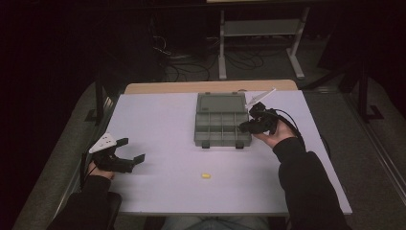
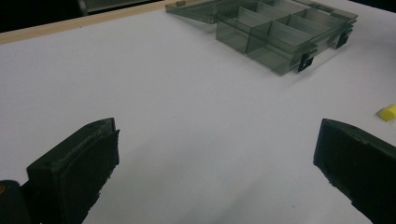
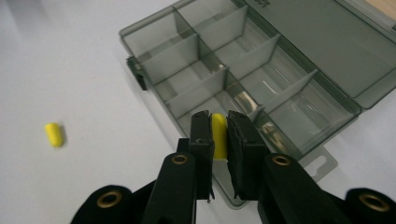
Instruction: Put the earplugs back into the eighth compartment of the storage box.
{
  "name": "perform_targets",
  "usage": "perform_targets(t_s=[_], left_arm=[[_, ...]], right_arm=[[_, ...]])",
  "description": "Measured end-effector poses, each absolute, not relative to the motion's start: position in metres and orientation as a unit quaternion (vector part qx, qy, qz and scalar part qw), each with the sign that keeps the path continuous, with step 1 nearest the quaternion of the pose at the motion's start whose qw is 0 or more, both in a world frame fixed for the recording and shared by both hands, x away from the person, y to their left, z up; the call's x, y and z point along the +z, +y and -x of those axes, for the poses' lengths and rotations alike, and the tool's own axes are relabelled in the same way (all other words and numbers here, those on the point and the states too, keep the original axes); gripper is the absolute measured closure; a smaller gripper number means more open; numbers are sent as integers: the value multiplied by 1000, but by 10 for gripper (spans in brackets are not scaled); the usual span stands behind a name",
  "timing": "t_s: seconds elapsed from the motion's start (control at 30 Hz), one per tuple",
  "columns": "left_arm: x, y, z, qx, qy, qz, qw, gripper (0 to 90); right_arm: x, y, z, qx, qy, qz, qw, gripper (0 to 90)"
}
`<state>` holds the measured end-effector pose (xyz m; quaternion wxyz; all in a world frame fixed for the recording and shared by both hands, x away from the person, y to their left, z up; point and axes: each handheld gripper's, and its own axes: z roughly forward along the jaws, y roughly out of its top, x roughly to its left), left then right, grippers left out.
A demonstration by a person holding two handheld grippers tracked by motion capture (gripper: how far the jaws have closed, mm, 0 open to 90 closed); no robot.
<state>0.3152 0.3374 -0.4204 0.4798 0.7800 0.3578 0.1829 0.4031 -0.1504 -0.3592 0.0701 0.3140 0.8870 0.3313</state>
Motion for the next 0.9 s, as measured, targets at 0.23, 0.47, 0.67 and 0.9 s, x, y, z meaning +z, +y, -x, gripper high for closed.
perform_targets(t_s=[0.23, 0.47, 0.67, 0.9], left_arm=[[-421, 337, -316, 182, 357, -781, 480, 0], [-421, 337, -316, 182, 355, -782, 479, 0], [-420, 337, -315, 182, 356, -781, 479, 0], [-421, 337, -316, 182, 356, -782, 479, 0]], right_arm=[[-372, -152, -418, 326, 885, -327, 58, 788], [-383, -151, -427, 313, 886, -337, 52, 788], [-388, -149, -430, 302, 890, -338, 56, 761], [-382, -148, -423, 307, 888, -334, 70, 653]])
